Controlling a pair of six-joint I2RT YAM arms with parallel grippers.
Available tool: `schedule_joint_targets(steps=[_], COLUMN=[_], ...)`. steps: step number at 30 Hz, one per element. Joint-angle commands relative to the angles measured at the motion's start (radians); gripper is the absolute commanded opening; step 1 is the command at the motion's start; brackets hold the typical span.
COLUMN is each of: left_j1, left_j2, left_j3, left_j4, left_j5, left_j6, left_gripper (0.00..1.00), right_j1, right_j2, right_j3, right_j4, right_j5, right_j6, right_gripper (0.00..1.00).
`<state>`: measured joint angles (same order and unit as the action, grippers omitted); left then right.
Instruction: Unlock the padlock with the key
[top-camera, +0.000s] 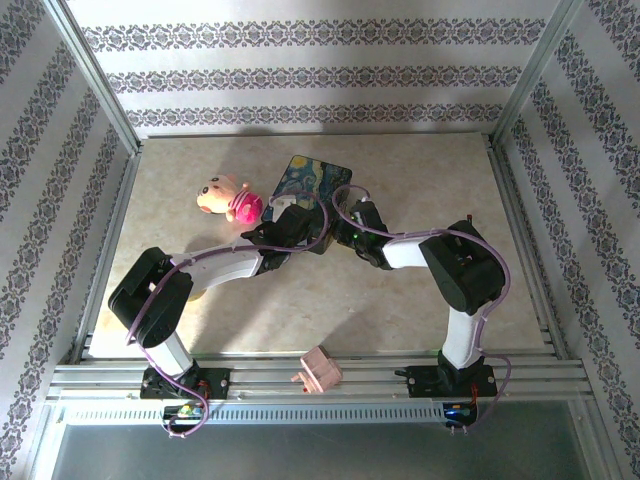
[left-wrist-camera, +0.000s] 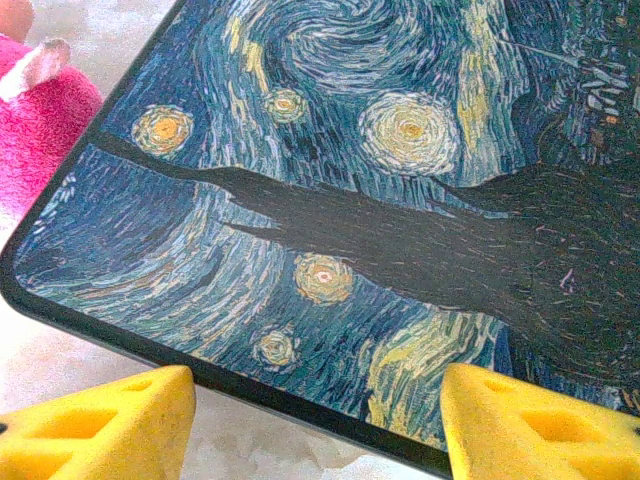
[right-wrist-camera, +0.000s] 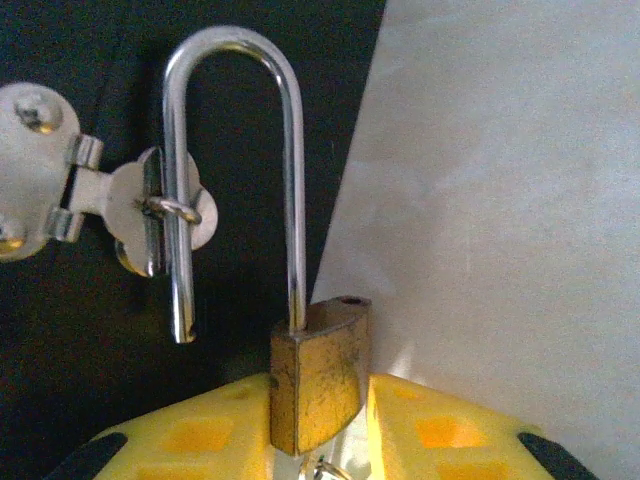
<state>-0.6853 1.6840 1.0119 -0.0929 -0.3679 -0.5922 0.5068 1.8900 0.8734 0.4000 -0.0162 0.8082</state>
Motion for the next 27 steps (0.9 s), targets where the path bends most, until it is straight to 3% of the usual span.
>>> schedule_joint_targets(steps=[1, 4, 9, 27], left_j1=[0.006, 0.006, 0.006, 0.006], left_j2=[0.061, 0.062, 0.062, 0.06], left_j3=[-0.043, -0.039, -0.039, -0.055], left_j4=[-0.206, -0.208, -0.209, -0.197], left_j5=[0.075, 0.076, 0.075, 0.076], left_j6=[0.014, 0.015, 0.015, 0.012], left_gripper=[0.65, 0.65, 0.65, 0.65], right_j1=[0.012, 0.014, 0.012, -0.068], right_j2=[0.03, 0.034, 0.02, -0.05], right_j3=[0.04, 0.042, 0.023, -0.048], right_j4=[0.001, 0.002, 0.023, 0.154], right_j5=[0.03, 0.04, 0.043, -0.021], right_j6=[-0.027, -0.028, -0.019, 0.061], right_gripper=[0.24, 0.09, 0.0, 0.0])
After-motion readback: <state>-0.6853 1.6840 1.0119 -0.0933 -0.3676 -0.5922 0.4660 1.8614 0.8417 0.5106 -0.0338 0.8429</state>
